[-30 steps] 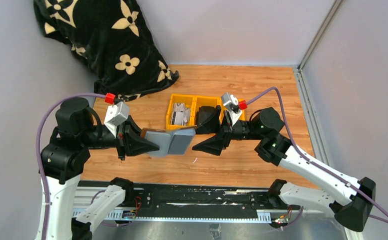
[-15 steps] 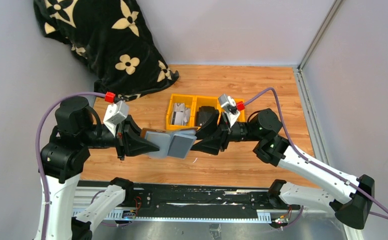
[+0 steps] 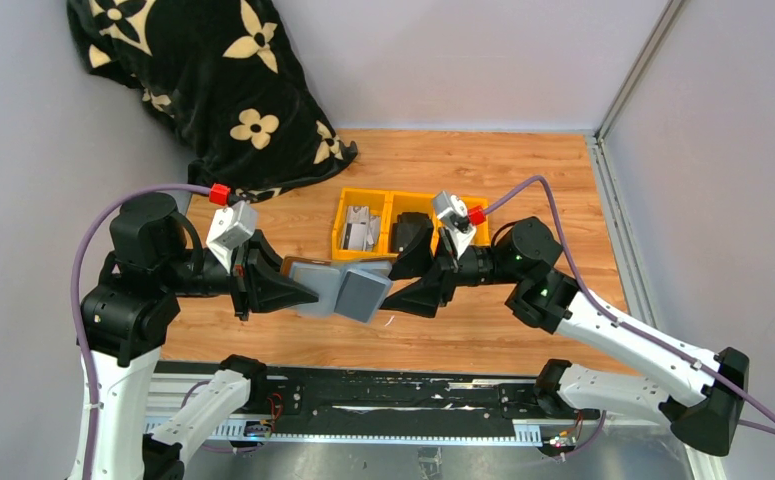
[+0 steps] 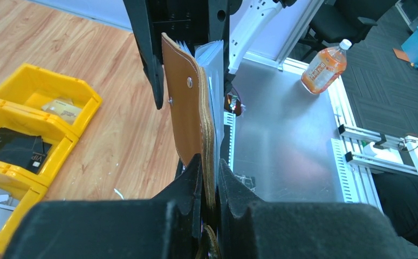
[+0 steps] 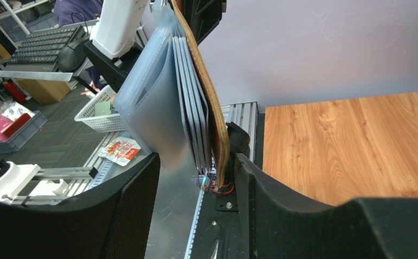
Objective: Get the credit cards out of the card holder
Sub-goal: Remove the credit card from the card holder.
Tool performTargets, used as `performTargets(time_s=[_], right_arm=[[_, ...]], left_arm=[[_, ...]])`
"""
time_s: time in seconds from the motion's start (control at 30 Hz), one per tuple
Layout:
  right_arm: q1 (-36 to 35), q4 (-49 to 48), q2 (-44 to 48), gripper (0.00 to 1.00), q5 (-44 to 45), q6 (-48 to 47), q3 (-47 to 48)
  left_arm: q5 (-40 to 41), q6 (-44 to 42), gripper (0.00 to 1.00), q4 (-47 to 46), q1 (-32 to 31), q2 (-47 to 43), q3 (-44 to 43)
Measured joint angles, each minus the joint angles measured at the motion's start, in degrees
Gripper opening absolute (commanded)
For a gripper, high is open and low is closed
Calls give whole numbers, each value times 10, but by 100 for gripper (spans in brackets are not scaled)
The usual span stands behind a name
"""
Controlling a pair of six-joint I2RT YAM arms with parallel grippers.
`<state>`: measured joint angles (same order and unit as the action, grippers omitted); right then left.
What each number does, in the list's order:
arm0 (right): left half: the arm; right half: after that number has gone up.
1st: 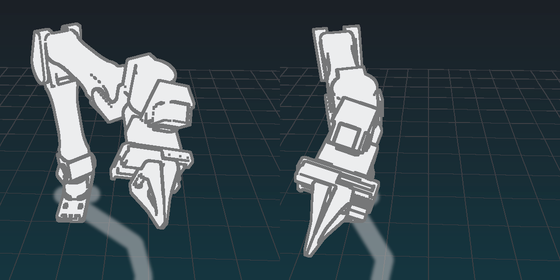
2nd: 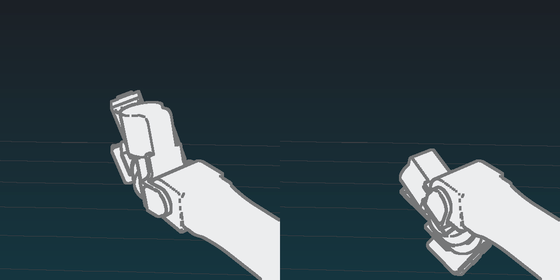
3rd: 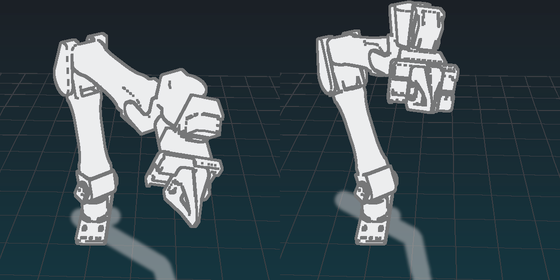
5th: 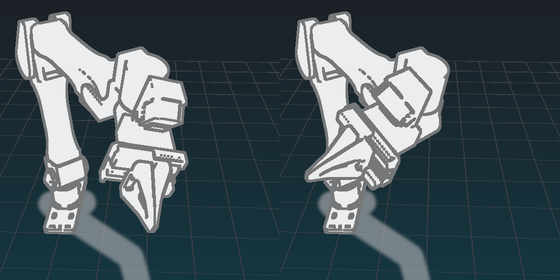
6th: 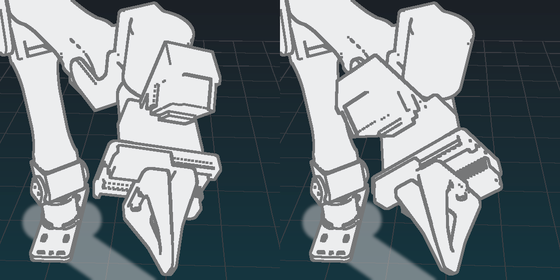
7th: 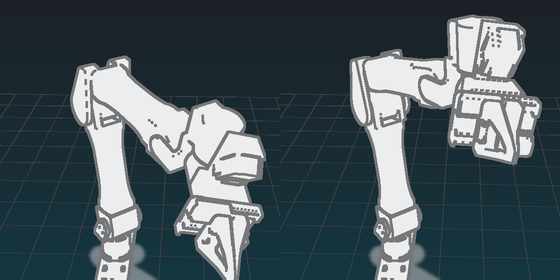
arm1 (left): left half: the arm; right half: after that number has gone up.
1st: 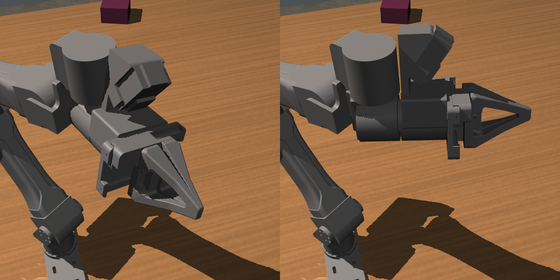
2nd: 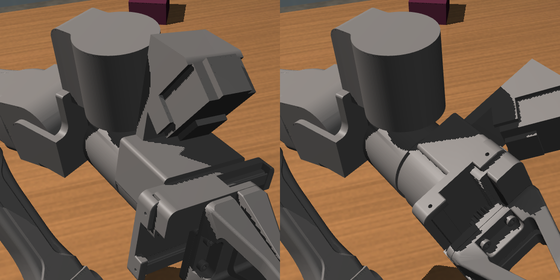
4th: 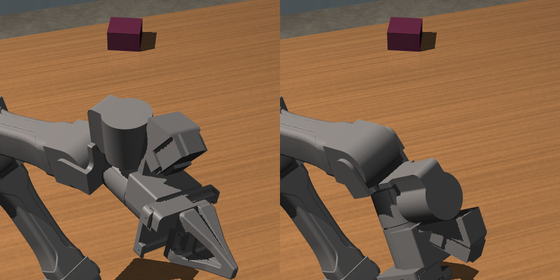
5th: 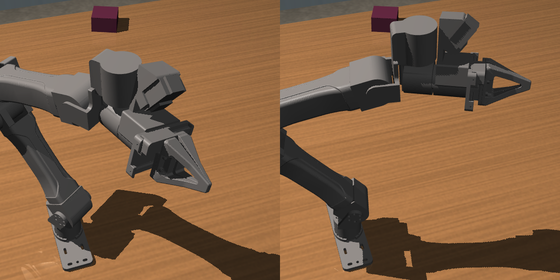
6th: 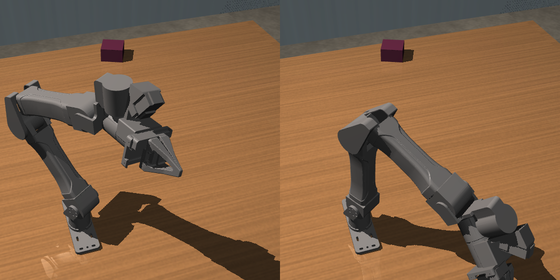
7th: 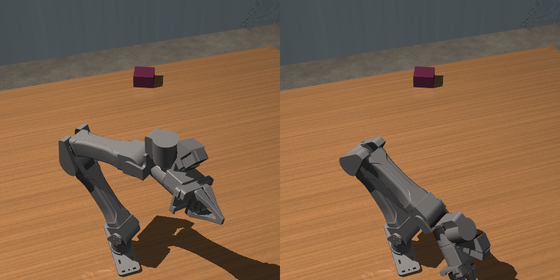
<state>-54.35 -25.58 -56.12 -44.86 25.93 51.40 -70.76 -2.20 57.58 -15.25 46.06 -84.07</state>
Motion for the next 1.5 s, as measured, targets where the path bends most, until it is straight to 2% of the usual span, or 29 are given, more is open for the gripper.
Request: performTargets(time_s=[0.2,0.4,0.63,1.07,1.17,1.27,1.37,1.5], right_arm=[[-1,25,20,53,-28,-25,2],[-5,25,33,40,-48,-28,5],[-9,25,12,34,-40,-20,18],[-10,33,7,14,-5,-4,23],[-11,33,7,15,-3,0,24],[-14,34,7,28,2,2,25],[-21,41,0,32,24,8,36],[-37,53,-16,23,76,11,61]], left_arm=[[0,3,0,0,0,0,0],[0,5,0,0,0,0,-1],[0,7,0,0,0,3,-5],[0,9,0,0,0,3,-6],[0,9,0,-1,0,3,-8],[0,9,0,0,0,2,-9],[0,9,0,0,0,2,-9],[0,9,0,0,0,3,-9]])
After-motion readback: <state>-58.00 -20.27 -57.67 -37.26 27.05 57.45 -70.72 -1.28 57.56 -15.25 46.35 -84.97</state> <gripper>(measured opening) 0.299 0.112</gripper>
